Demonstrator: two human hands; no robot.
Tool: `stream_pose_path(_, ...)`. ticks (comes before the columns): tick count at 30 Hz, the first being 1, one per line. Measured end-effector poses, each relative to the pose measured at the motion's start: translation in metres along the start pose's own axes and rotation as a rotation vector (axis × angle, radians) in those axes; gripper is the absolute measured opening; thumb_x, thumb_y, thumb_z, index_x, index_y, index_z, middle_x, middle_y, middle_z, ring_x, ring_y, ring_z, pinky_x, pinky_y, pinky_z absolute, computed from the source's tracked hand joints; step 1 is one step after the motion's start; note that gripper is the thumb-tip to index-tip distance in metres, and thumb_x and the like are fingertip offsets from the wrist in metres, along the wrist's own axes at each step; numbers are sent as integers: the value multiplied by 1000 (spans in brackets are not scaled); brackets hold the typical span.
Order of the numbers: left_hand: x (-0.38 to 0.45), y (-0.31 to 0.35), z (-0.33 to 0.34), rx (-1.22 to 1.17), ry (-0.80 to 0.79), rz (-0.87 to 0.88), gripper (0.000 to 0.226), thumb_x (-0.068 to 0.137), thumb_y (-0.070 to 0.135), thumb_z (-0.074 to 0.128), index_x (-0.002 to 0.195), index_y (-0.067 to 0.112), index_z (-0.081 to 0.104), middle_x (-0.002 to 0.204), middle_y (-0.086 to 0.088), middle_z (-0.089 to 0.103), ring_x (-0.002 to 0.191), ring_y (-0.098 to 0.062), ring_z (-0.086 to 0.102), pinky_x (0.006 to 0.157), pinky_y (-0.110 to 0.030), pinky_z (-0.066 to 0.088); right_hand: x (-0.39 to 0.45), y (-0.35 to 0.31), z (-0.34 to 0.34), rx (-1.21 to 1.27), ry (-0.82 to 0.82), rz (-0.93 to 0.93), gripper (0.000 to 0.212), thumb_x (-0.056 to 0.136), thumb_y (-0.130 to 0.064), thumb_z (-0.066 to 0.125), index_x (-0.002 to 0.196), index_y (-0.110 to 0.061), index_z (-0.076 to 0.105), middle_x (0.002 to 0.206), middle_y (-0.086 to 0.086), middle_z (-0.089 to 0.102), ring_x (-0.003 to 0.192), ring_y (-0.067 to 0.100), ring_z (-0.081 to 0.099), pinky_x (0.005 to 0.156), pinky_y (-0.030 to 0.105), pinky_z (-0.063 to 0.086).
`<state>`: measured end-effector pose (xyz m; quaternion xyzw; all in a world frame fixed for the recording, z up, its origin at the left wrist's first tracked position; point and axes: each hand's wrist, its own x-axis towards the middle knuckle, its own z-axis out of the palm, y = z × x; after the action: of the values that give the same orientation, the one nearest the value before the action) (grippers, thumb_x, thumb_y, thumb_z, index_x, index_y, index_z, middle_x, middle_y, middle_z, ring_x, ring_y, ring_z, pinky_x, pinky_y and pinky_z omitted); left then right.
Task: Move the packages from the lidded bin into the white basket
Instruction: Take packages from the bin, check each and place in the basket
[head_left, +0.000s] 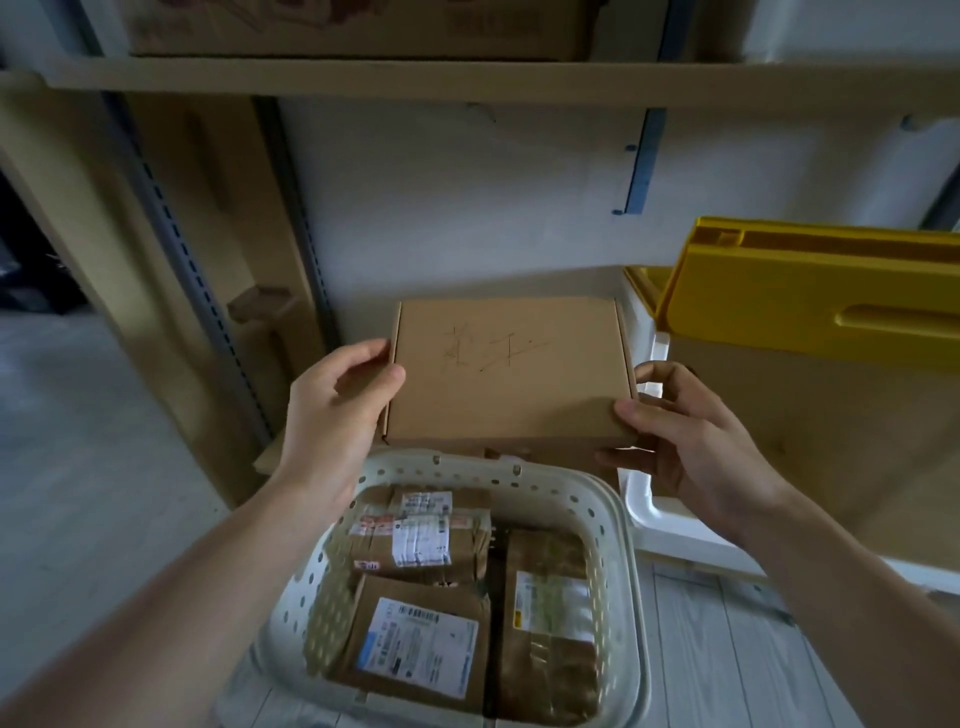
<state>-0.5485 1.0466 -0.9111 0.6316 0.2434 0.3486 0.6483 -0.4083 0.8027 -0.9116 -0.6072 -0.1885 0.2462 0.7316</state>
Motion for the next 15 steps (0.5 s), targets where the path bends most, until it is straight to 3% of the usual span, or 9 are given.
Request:
stream_pose_path(3, 5, -3, -4, -23, -4, 23, 29, 92, 10, 71, 110, 33, 73, 118, -2, 74, 117, -19, 68, 106, -43, 52, 10, 0, 7, 28, 25, 3, 14, 96, -4, 60, 97, -15, 51, 89, 11, 66, 81, 23, 69, 64, 38, 61)
stream_pose_path(6, 6, -7, -5, -20, -12, 53, 31, 91, 9, 72, 108, 35, 75, 117, 0, 75, 117, -18, 68, 104, -43, 53, 19, 3, 14, 73, 78, -20, 20, 97, -9, 61, 82, -17, 50, 86, 5, 67, 79, 15, 69, 58, 28, 58)
stream_pose_path(9, 8, -10, -5, 2, -7, 92, 33, 91, 8, 72, 109, 36, 73, 116, 3, 75, 115, -15, 69, 103, -40, 54, 28, 9, 20, 70, 111, -18, 20, 97, -13, 61, 82, -16, 49, 90, 5, 66, 84, 15, 68, 64, 29, 59)
stream_pose_path(15, 18, -13, -7, 76, 68, 140, 28, 88, 10, 76, 108, 30, 72, 109, 2, 75, 106, -12, 70, 98, -33, 57, 41, 13, 28, 13, 126, -12, 17, 98, -16, 61, 86, -16, 50, 95, 7, 64, 87, 18, 65, 58, 27, 55)
